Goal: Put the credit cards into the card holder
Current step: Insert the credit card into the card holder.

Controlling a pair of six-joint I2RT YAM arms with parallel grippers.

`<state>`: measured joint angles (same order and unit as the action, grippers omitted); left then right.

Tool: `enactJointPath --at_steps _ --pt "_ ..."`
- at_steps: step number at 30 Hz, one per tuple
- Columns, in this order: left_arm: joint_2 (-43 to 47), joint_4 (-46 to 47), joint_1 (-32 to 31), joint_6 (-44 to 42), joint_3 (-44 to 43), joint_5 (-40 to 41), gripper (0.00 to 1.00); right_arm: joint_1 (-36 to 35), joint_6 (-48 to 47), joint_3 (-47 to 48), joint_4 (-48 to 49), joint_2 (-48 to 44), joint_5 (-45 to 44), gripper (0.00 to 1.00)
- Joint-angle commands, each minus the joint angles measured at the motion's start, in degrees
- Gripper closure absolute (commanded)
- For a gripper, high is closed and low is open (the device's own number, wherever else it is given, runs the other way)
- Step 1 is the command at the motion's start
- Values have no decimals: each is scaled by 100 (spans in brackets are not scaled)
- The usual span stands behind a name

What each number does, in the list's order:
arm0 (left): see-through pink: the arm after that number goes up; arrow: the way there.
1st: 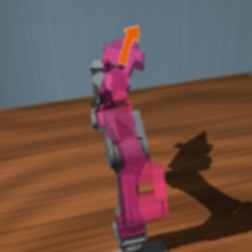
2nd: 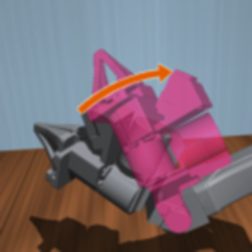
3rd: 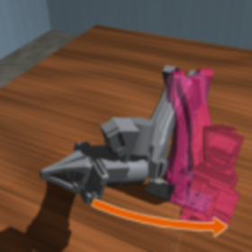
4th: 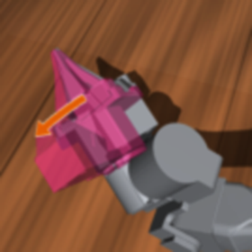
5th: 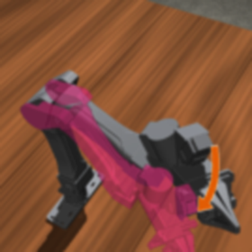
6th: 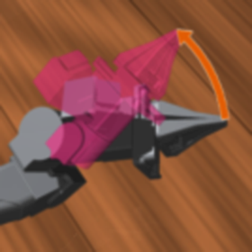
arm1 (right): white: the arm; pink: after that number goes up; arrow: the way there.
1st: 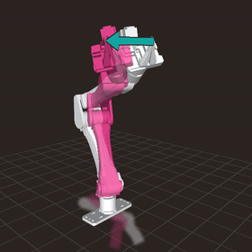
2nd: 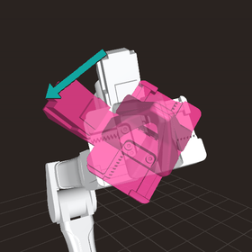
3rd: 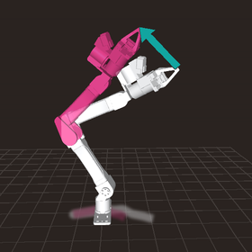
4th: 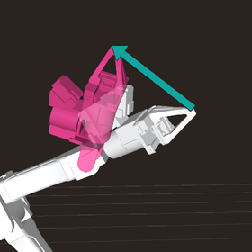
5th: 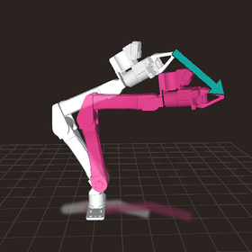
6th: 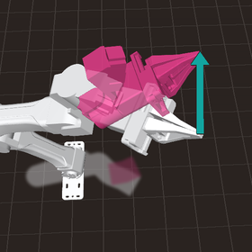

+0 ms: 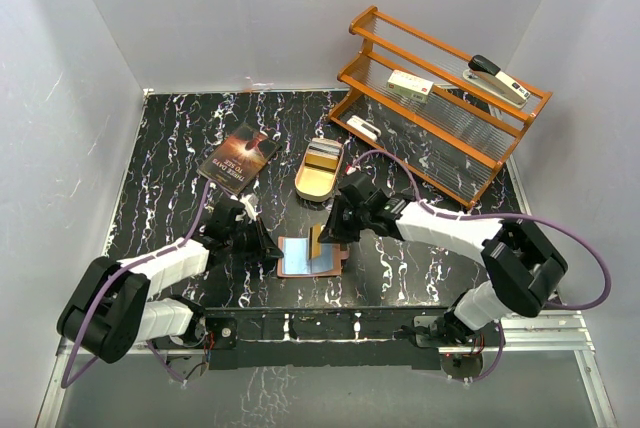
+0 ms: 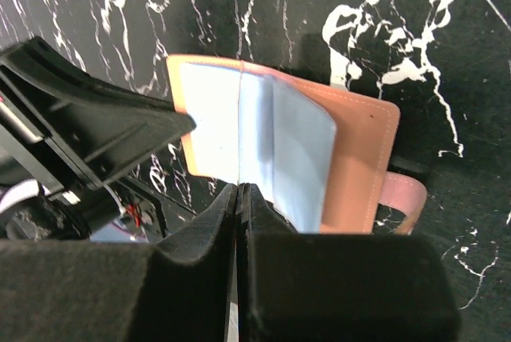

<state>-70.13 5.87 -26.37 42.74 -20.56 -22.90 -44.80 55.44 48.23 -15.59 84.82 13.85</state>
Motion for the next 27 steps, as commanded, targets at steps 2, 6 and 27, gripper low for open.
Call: enactJointPath --at_steps 2,6,27 --pt "-10 11 -12 16 -49 -44 96 -362 386 830 -734 9 -1136 100" --pt "-2 17 -17 23 -63 -31 97 -757 730 1664 -1990 318 -2151 100" --pt "19 11 -15 63 -89 -77 98 -1090 1197 2331 -2846 837 -2663 100"
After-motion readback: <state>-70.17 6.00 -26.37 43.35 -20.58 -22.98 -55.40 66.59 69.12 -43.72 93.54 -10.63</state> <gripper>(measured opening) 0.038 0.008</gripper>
